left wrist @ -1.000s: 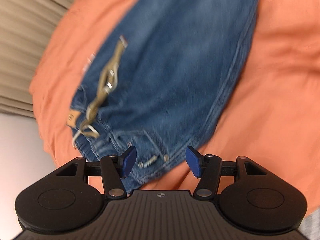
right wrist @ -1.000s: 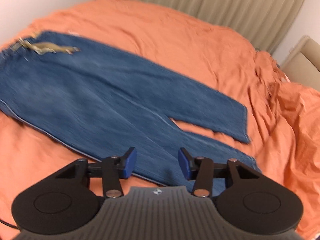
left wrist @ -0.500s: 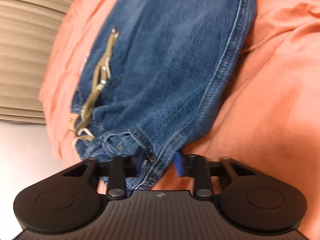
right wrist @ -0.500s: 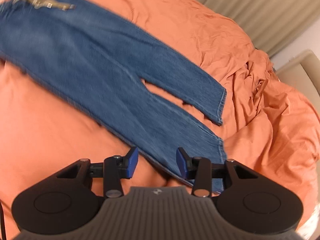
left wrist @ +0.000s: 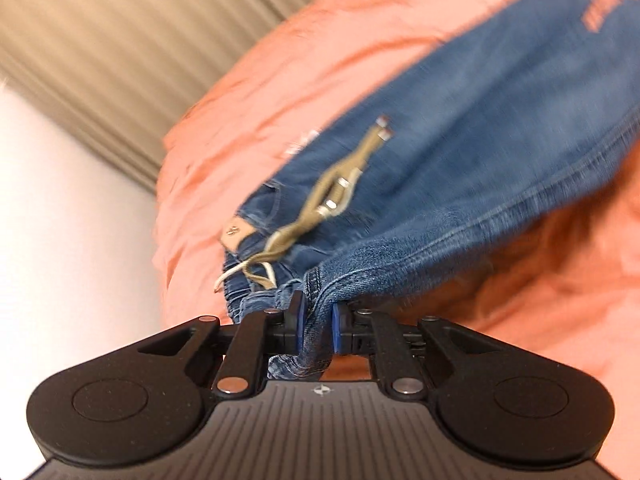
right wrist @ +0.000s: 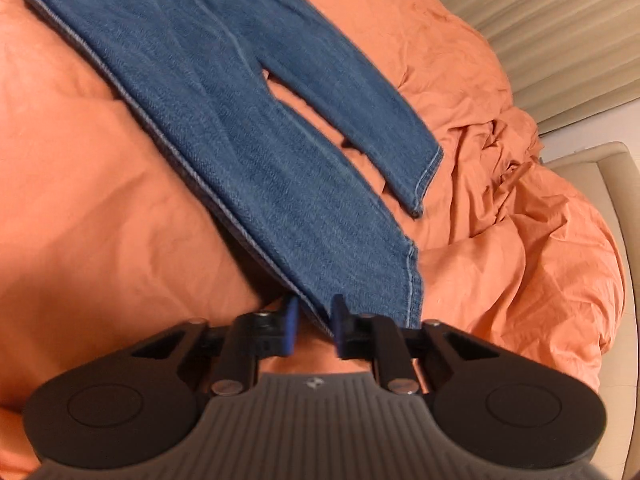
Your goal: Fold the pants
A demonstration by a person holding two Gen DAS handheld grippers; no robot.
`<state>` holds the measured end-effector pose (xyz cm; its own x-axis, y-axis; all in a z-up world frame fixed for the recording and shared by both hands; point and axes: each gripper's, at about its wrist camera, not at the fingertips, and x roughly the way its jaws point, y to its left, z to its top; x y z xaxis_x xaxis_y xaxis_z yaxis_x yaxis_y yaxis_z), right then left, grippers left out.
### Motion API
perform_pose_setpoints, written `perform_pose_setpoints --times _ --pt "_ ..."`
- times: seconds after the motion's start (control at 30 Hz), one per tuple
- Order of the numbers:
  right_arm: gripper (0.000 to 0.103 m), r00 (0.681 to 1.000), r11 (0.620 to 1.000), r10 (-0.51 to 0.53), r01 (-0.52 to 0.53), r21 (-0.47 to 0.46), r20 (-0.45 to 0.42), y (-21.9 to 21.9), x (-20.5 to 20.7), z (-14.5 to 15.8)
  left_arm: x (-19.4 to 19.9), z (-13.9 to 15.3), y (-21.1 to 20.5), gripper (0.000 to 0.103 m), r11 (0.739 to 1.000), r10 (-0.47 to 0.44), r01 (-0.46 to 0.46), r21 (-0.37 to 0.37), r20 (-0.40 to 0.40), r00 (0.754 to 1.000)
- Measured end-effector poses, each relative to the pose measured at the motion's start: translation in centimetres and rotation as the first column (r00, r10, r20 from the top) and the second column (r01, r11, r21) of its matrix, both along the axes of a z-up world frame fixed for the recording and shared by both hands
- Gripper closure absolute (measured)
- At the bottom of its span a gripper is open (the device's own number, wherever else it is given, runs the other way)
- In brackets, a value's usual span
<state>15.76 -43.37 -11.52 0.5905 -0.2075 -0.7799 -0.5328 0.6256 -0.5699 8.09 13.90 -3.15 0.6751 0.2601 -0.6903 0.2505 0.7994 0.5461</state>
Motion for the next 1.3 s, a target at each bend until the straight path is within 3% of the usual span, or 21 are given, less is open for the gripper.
perform_pose_setpoints --times 0.03,0.1,0.2,0.37,0.5,0.73,0.87,1.07,1.3 --pt "0.103 1.0 1.0 0.002 -0.002 0.004 0.021 0.0 -0.1 0.2 0.2 0.5 0.3 0.09 0.999 0.024 -0.024 -0.027 0.01 1.0" --pt "0.103 0.997 1.0 -0.013 0.012 0.022 0.07 -0.1 0.0 1.0 0.7 1.4 0.8 0.091 0.995 0.065 -0.063 -0.074 0.021 0.998" --pt "0.103 0.984 0.995 -0.06 0.046 0.083 0.169 -0.2 0.7 3.5 0.8 2.6 1.0 0.092 0.992 0.101 -0.094 -0.086 0.081 0.992" --pt "0.103 0.916 0.981 -0.117 0.045 0.191 0.385 1.1 2.7 10.6 2.4 6.5 2.7 0.092 0.976 0.182 -0.157 -0.15 0.17 0.968" --pt "0.103 0.892 0.963 -0.186 0.083 0.255 0.412 1.9 7.3 13.8 5.8 7.7 3.5 0.092 0.973 0.201 -0.175 -0.15 0.179 0.963" --pt "0.103 0.907 0.964 -0.252 0.204 0.17 0.338 4.7 19.1 8.4 14.9 5.8 3.0 0.092 0.972 0.223 -0.208 -0.112 0.142 0.964" --pt "0.103 0.919 0.968 -0.25 0.23 0.099 0.306 6.0 24.8 4.5 20.1 3.0 3.4 0.092 0.97 0.231 -0.223 -0.093 0.084 0.969" --pt "0.103 0.948 0.974 -0.225 0.224 0.031 0.225 7.4 30.9 -1.0 25.3 -2.5 4.4 0.092 0.964 0.255 -0.255 -0.071 -0.021 0.967" --pt "0.103 0.966 0.975 -0.206 0.217 -0.054 0.158 8.7 35.3 -7.3 28.4 -8.1 5.3 0.092 0.962 0.264 -0.271 -0.04 -0.122 0.957"
